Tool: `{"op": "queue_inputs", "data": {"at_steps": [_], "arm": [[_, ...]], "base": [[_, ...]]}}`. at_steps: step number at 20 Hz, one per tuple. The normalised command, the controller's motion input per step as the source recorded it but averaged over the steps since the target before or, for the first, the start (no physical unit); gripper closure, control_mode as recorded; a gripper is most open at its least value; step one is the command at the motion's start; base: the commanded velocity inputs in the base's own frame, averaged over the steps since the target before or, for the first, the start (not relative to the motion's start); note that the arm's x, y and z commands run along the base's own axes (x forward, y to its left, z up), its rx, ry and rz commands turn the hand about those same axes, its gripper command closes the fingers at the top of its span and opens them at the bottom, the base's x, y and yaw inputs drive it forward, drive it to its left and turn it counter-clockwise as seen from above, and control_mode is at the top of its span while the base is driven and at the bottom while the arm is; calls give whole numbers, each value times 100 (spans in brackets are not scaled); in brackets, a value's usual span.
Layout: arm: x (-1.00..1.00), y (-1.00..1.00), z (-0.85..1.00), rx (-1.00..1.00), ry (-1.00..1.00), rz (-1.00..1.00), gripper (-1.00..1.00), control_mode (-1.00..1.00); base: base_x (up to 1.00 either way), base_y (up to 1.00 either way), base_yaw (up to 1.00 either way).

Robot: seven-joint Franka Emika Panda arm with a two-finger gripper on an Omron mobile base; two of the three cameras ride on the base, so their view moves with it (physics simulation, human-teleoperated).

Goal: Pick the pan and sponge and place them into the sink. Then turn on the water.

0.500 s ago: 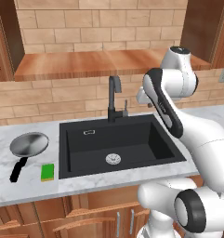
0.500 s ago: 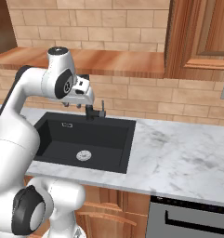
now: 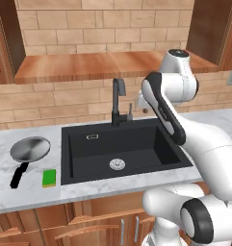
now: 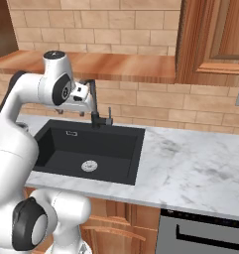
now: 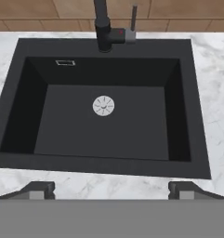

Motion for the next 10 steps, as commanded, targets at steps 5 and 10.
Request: {"op": "queue_inputs", "data": {"at_steps": [5,10], "arm": [[-18,38,-14,0,-1,0,-100,-100],[-15,37,-11,0,-1,0,-100,-100]], "base": [[0,0,0],[0,0,0]]}}
